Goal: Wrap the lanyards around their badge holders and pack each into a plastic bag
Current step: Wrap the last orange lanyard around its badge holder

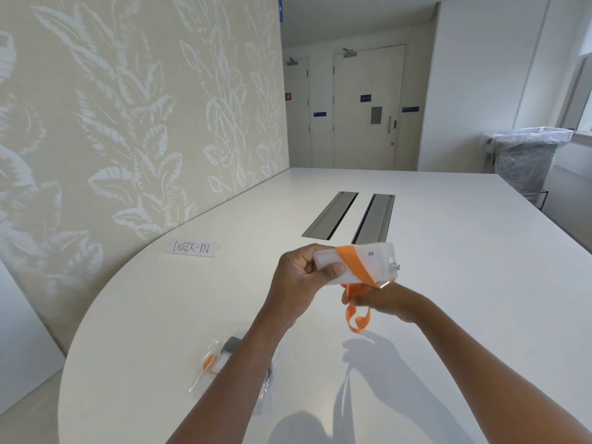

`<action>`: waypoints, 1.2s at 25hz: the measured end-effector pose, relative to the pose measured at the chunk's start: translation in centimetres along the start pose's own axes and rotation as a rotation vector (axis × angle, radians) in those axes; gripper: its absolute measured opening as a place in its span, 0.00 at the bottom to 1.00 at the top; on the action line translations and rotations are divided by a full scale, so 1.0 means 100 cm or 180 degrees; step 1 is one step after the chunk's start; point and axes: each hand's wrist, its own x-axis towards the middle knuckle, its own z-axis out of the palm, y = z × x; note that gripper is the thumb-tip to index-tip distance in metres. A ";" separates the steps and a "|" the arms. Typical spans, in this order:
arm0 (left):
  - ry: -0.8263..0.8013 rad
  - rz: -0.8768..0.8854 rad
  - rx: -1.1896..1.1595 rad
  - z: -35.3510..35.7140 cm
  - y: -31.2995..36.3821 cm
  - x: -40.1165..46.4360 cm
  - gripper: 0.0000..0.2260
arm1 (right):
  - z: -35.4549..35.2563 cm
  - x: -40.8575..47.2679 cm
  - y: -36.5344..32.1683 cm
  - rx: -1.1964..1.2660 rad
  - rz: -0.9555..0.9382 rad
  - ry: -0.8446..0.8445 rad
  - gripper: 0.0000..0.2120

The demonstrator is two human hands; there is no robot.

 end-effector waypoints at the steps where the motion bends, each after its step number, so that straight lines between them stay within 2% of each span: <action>1: 0.0132 0.0030 -0.0025 -0.001 0.003 0.004 0.10 | 0.006 0.003 0.006 -0.0150 0.0041 -0.0118 0.06; 3: 0.0324 0.0090 -0.0038 -0.004 0.008 0.011 0.10 | 0.012 0.006 0.014 -0.0371 0.0136 -0.0407 0.12; 5: 0.0428 0.0115 0.0050 -0.006 0.012 0.016 0.10 | 0.014 0.005 0.017 -0.0316 0.0208 -0.0576 0.24; 7: 0.0496 0.0083 0.0081 -0.008 0.015 0.018 0.09 | 0.017 0.002 0.013 0.0011 -0.0079 -0.0417 0.31; 8: 0.0545 0.0054 0.0108 -0.008 0.014 0.019 0.09 | 0.019 0.001 0.007 0.0279 -0.0345 -0.0254 0.32; 12: 0.0766 -0.0050 0.0368 -0.004 0.010 0.018 0.07 | 0.035 -0.001 -0.019 0.1345 -0.1206 0.0010 0.22; 14: 0.0843 -0.0083 0.0518 -0.003 0.010 0.018 0.09 | 0.041 0.000 -0.026 0.1647 -0.1343 0.0088 0.19; 17: 0.0874 -0.0091 0.0497 -0.004 0.013 0.018 0.13 | 0.047 0.002 -0.026 0.1780 -0.1246 0.0315 0.16; 21: 0.0938 -0.0064 0.0382 -0.005 0.019 0.022 0.14 | 0.065 0.003 -0.007 0.1194 -0.0906 0.0640 0.05; 23: 0.0963 -0.0042 0.0397 -0.004 0.022 0.024 0.16 | 0.076 0.005 0.008 0.0779 -0.0508 0.0913 0.08; 26: 0.1019 -0.0005 0.0373 -0.004 0.027 0.028 0.14 | 0.085 0.003 0.029 0.0460 -0.0074 0.1064 0.09; 30: 0.1088 0.0050 0.0230 -0.008 0.032 0.036 0.14 | 0.091 -0.007 0.052 0.0322 -0.0205 0.0783 0.09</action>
